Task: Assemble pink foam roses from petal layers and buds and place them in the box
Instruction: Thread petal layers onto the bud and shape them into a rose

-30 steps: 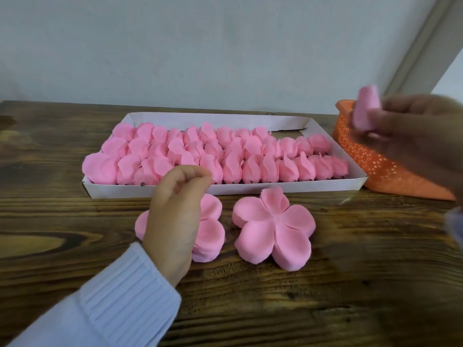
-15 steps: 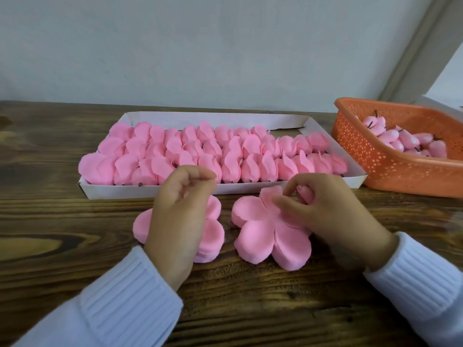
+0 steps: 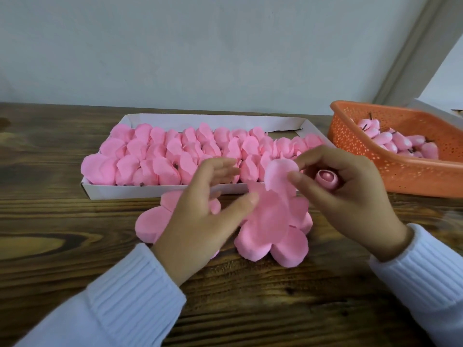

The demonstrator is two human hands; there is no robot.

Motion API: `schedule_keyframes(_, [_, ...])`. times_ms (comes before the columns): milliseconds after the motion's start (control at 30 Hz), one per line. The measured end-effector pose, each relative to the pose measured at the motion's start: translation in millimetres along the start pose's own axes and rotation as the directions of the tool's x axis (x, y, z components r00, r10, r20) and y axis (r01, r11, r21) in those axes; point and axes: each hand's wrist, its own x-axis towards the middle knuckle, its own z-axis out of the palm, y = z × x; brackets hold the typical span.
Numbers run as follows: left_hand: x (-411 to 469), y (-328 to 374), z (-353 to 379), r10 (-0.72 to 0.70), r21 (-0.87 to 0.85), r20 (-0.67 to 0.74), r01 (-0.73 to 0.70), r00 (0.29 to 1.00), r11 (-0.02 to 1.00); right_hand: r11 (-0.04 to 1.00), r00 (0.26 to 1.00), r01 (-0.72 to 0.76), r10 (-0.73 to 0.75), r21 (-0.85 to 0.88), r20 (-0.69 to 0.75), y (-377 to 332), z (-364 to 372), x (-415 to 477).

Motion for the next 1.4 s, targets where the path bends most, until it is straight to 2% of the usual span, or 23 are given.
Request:
schedule_keyframes(100, [-3.1, 7.3, 3.8, 0.099, 0.105, 0.128, -0.113, 0.987, 0.988, 0.98, 0.98, 0.183, -0.176, -0.082, 0.093, -14.3, -6.2, 7.7])
schedule_keyframes(233, [-6.8, 10.1, 6.2, 0.175, 0.083, 0.18, -0.192, 0.968, 0.978, 0.915, 0.913, 0.378, -0.342, -0.143, 0.223, -28.1, -5.6, 13.9])
schedule_keyframes(333, [-8.5, 8.9, 10.0, 0.104, 0.038, 0.178, -0.113, 0.979, 0.993, 0.897, 0.899, 0.403, -0.351, -0.182, 0.262, -28.8, 0.4, 16.1])
schedule_keyframes(467, [-7.7, 8.9, 11.1, 0.054, -0.035, 0.14, -0.049, 0.989, 0.998, 0.967, 0.962, 0.234, -0.214, -0.104, 0.168, -15.5, 8.5, 15.8])
schedule_keyframes(533, [-6.7, 12.1, 11.2, 0.027, -0.144, 0.09, -0.014, 0.996, 0.99, 0.996, 0.992, 0.026, -0.036, 0.086, 0.12, -7.1, 12.4, 11.0])
schedule_keyframes(567, [-6.4, 13.0, 11.5, -0.002, -0.207, 0.075, 0.017, 0.997, 0.978, 0.973, 0.988, -0.109, 0.084, 0.201, 0.132, -3.2, 13.5, 8.9])
schedule_keyframes(633, [-6.2, 13.2, 12.3, -0.051, -0.302, 0.06, 0.066, 0.997, 0.951, 0.867, 0.927, -0.359, 0.288, 0.346, 0.238, 5.0, 13.4, 5.3])
schedule_keyframes(700, [-6.1, 11.4, 12.1, -0.082, -0.365, 0.068, 0.102, 0.994, 0.926, 0.746, 0.842, -0.529, 0.399, 0.406, 0.364, 13.0, 12.6, 2.2])
schedule_keyframes(767, [-5.5, 9.8, 10.8, -0.07, -0.405, 0.115, 0.111, 0.991, 0.908, 0.629, 0.787, -0.612, 0.425, 0.48, 0.447, 15.5, 13.2, 0.4])
schedule_keyframes(833, [-5.4, 6.6, 9.2, -0.028, -0.383, 0.142, 0.082, 0.989, 0.92, 0.594, 0.783, -0.618, 0.405, 0.515, 0.472, 13.2, 15.7, -0.9])
schedule_keyframes(933, [-6.1, 7.3, 6.5, 0.046, -0.332, 0.198, 0.023, 0.979, 0.943, 0.607, 0.798, -0.6, 0.403, 0.521, 0.449, 9.8, 18.6, -3.0])
schedule_keyframes(1033, [-7.0, 12.4, 6.4, 0.044, -0.302, 0.212, 0.022, 0.976, 0.953, 0.656, 0.811, -0.579, 0.405, 0.484, 0.421, 4.1, 18.4, -3.8])
schedule_keyframes(1133, [-7.9, 12.0, 8.3, -0.109, -0.246, 0.09, 0.128, 0.99, 0.961, 0.704, 0.832, -0.549, 0.412, 0.45, 0.371, 0.0, 18.0, -4.0])
schedule_keyframes(1200, [-7.7, 10.6, 9.7, -0.229, -0.166, -0.01, 0.224, 0.973, 0.96, 0.727, 0.845, -0.531, 0.416, 0.435, 0.335, -1.5, 18.3, -4.0])
schedule_keyframes(1300, [-7.5, 10.5, 10.7, -0.325, -0.132, -0.069, 0.315, 0.943, 0.94, 0.728, 0.856, -0.515, 0.418, 0.451, 0.304, -2.8, 19.0, -2.9])
schedule_keyframes(1400, [-6.3, 9.2, 12.2, -0.41, -0.172, -0.095, 0.39, 0.907, 0.904, 0.739, 0.865, -0.501, 0.411, 0.451, 0.288, -1.6, 18.6, -3.1])
